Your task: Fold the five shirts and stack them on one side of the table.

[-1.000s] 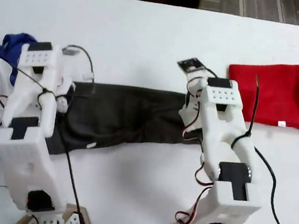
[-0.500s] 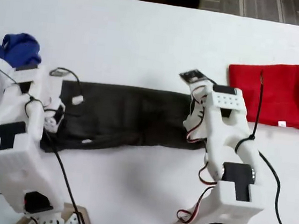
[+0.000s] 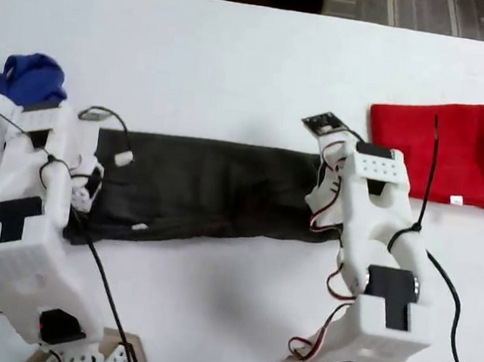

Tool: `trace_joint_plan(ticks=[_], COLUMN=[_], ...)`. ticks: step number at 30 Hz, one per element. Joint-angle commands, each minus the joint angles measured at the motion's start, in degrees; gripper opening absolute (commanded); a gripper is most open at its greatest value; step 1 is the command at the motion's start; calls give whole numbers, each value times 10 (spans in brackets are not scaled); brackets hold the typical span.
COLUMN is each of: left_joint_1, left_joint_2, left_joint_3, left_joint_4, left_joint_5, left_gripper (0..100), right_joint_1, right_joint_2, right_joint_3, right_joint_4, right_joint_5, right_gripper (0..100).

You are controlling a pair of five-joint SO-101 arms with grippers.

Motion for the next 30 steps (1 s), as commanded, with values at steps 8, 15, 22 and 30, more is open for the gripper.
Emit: trace_joint_plan(ticks=[8, 15, 22, 30], left_joint_1=[9, 6, 6, 14], left_joint_2=[-29, -7, 55, 45], left_joint_3=[-224, -198, -173, -176], left_joint_4=[127, 59, -9, -5], left_joint_5=[1, 30, 93, 101], left_gripper=[24, 24, 24, 24], right_joint_1=[-144, -233, -240, -209], right_joint_2=[-172, -61, -49, -179], right_joint_3=[0, -4, -4, -4], right_joint_4=[-4, -78, -121, -58], right_joint_5=[-11, -79, -80, -75], right_gripper=[20, 20, 20, 20])
